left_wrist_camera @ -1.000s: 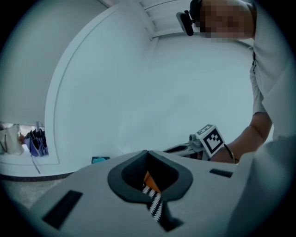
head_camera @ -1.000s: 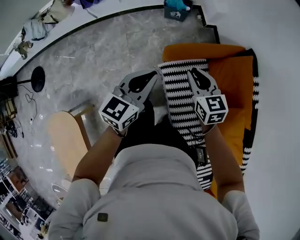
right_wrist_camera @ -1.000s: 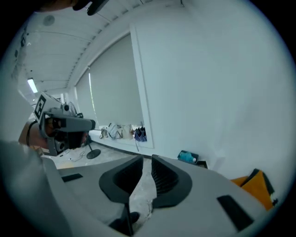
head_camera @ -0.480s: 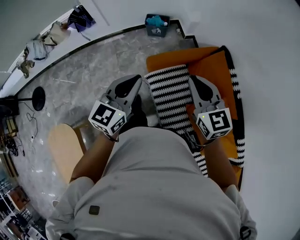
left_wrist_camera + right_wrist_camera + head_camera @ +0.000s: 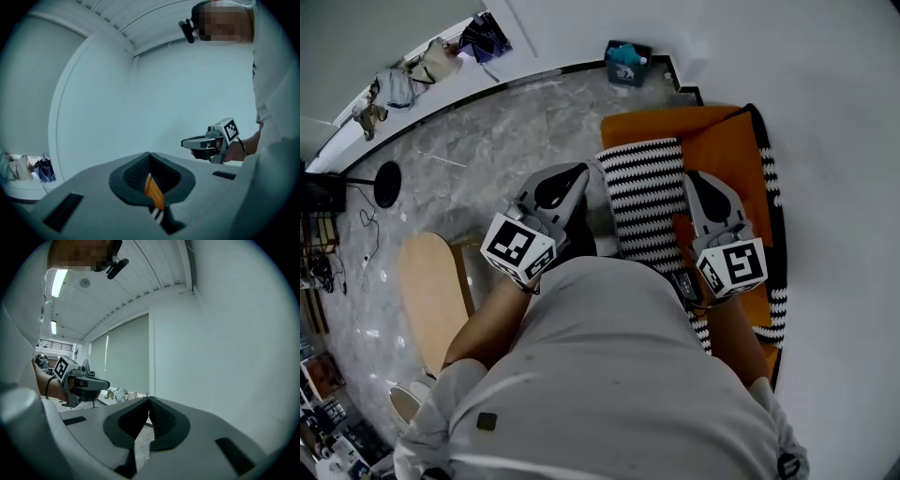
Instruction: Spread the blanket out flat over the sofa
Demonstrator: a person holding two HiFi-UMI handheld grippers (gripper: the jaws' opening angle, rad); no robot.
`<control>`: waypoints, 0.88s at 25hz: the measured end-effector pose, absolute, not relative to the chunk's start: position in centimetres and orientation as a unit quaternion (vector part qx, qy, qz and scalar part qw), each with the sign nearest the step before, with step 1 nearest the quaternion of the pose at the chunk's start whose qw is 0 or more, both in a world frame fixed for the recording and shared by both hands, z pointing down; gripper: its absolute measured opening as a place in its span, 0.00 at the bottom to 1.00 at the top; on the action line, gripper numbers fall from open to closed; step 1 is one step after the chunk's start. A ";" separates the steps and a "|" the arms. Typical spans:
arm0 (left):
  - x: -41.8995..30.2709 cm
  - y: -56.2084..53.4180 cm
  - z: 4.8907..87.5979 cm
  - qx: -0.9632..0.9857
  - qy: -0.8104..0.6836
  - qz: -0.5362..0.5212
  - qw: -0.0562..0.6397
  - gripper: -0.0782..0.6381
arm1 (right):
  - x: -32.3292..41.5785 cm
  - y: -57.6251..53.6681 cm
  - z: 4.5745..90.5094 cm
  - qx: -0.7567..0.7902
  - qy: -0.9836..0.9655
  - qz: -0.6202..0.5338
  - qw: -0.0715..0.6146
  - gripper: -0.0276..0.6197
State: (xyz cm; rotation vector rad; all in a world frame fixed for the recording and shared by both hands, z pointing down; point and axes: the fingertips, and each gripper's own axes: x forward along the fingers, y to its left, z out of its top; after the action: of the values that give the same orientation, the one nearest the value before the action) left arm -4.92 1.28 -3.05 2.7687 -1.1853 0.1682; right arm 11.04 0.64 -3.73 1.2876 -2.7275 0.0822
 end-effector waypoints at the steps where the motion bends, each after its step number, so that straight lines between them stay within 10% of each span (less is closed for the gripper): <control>1: -4.9 2.0 -3.4 0.915 -0.396 0.056 0.060 0.12 | 10.9 1.2 -3.9 0.420 -0.905 0.027 0.061 0.09; 22: -15.9 15.3 -7.1 0.924 -0.373 0.067 0.042 0.12 | 3.8 14.7 -7.8 0.435 -0.896 0.007 0.092 0.09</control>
State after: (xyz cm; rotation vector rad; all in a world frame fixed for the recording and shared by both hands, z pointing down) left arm -15.87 15.26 -7.05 2.8285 -1.1407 0.2065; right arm 3.80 14.72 -7.79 1.2910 -2.6603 0.0215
